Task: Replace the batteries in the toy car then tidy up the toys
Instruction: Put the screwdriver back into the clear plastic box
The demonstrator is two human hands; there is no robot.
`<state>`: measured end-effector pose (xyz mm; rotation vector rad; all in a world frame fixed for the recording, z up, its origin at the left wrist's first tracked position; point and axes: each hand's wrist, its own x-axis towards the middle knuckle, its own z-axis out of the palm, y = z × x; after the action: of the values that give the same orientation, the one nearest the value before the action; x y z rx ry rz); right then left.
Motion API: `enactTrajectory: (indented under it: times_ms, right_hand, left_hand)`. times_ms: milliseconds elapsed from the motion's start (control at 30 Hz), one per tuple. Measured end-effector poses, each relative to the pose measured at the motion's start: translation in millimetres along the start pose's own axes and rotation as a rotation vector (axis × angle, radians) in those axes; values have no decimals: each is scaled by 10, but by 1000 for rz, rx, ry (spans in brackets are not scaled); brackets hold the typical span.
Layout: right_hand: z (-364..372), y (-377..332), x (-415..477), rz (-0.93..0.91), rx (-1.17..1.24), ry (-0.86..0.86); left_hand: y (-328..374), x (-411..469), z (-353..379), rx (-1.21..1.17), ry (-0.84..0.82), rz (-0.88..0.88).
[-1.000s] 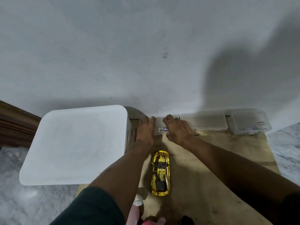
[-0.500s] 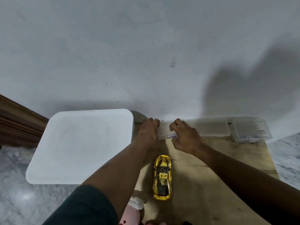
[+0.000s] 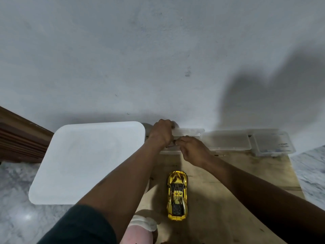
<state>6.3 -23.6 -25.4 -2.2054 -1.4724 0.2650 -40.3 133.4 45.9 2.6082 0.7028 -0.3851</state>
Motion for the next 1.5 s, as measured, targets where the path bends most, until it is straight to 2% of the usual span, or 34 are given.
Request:
enactTrajectory:
  times_ms: [200,400,467,667,767,833,1000,1067,1300,1500]
  right_hand:
    - [45,76,310,270,53,-255]
    - [142,100,382,273,31,-265]
    - [158,103,337,229,86,-216]
    - [-96,59,-3,125,207,127]
    - [-218,108,-79,83,87,383]
    - [-250,195,-111,121,23,430]
    - [-107,331,-223,215,24,20]
    - [-49,345,-250,199,-25,-60]
    - [-22,393,-222,132,-127,-108]
    - [52,410,-243,91,-153,-41]
  left_hand:
    - [-14,9,-40,12,-10,13]
    - [-63,32,13,2,39,1]
    - [-86,28,27,4,51,9]
    - [-96,-22,65,1,31,-21]
    - [-99,-66,106,7,18,-37]
    - [-103,-116,164,7,24,-21]
    - [-127,-269,425,-3,6,-8]
    - [-154,-307,520,46,24,1]
    - [-126,-316,596,305,-27,22]
    - [-98,-315,670,371,-36,0]
